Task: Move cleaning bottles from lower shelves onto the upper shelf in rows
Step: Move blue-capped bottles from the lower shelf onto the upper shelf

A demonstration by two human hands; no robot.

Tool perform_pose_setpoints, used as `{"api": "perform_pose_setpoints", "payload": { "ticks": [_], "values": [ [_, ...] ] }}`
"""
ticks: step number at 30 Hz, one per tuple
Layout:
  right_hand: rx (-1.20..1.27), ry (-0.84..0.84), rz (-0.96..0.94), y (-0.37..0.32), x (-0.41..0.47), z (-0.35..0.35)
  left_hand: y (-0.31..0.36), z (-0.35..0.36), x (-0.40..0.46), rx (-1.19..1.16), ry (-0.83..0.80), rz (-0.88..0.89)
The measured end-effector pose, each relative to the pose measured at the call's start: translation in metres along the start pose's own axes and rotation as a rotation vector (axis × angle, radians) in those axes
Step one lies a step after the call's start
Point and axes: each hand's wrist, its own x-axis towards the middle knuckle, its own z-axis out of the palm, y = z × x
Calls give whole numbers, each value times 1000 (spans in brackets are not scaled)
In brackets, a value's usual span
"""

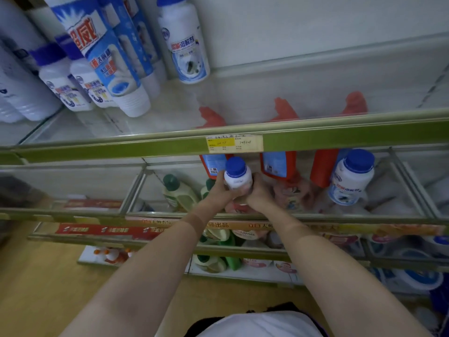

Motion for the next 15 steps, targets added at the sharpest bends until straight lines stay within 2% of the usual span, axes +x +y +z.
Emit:
{"api": "perform_pose_setpoints", "payload": {
  "ticks": [6, 9, 11, 15],
  "values": [
    [32, 37, -90, -6, -22, 25, -4, -24, -20, -56, 57, 8],
    [19, 21, -100, -13, -38, 29, -5, -36, -28, -133, 144, -33],
    [13, -12, -103, -18, -50, 36, -10, -44, -32, -275, 207, -91],
    [195, -64, -87, -26, -69, 59, -11, -61, -52, -494, 237, -191]
  ]
}}
